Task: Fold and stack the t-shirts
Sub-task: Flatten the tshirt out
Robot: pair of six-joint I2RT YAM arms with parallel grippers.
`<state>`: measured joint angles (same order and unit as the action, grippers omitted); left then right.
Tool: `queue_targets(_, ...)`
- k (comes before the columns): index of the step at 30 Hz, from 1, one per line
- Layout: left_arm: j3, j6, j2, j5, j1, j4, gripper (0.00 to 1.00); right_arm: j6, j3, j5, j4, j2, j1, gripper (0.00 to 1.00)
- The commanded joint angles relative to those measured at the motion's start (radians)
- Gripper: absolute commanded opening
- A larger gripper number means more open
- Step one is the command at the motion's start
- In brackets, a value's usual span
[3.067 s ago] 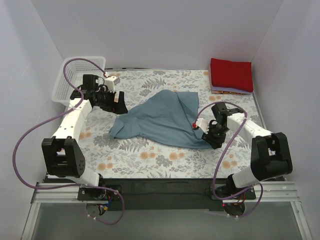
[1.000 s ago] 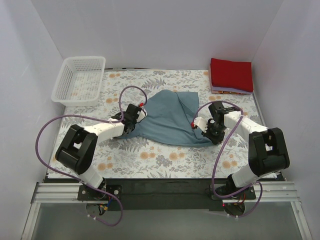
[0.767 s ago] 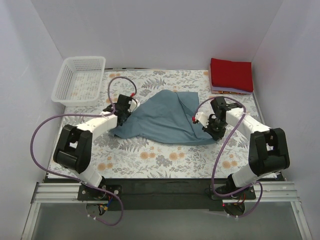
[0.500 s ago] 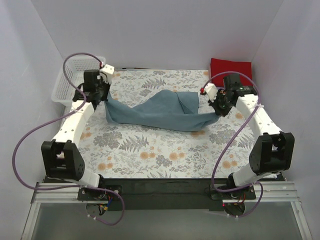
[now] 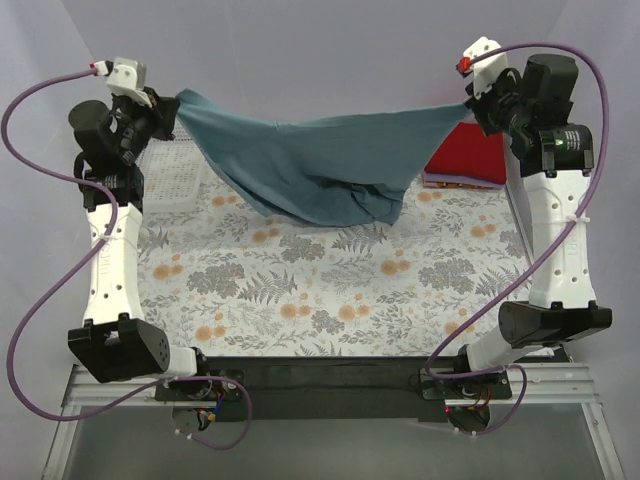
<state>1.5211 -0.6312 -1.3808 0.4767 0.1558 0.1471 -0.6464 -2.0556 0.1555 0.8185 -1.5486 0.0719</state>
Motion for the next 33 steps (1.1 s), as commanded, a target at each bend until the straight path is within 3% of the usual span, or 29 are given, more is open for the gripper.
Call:
queue_targets(1, 0.082, -0.119, 0.057, 0.105, 0.048, -0.141, 0.00, 0.030, -0.081, -0.085, -0.087, 0.047, -0.006, 0.01)
queue_targets(8, -0.004, -0.097, 0.316, 0.056, 0.064, -0.273, 0.00, 0.011, 0.037, -0.151, -0.327, 0.312, -0.004, 0.01)
queue_targets(16, 0.079, -0.067, 0.518, -0.041, 0.064, -0.282, 0.00, -0.059, 0.017, -0.231, -0.490, 0.487, -0.004, 0.01)
queue_targets(20, 0.149, 0.019, 0.545, -0.076, 0.062, -0.270, 0.00, -0.094, -0.055, -0.243, -0.535, 0.502, -0.004, 0.01)
queue_targets(25, 0.296, 0.149, 0.467, -0.246, 0.062, -0.204, 0.00, -0.163, -0.069, -0.235, -0.624, 0.501, -0.004, 0.01)
queue_targets(29, 0.344, 0.209, 0.382, -0.219, 0.060, -0.155, 0.00, -0.177, -0.040, -0.185, -0.630, 0.470, -0.004, 0.01)
queue_targets(33, 0.269, 0.116, 0.359, -0.126, 0.062, -0.061, 0.00, -0.182, 0.127, -0.125, -0.637, 0.475, -0.004, 0.01)
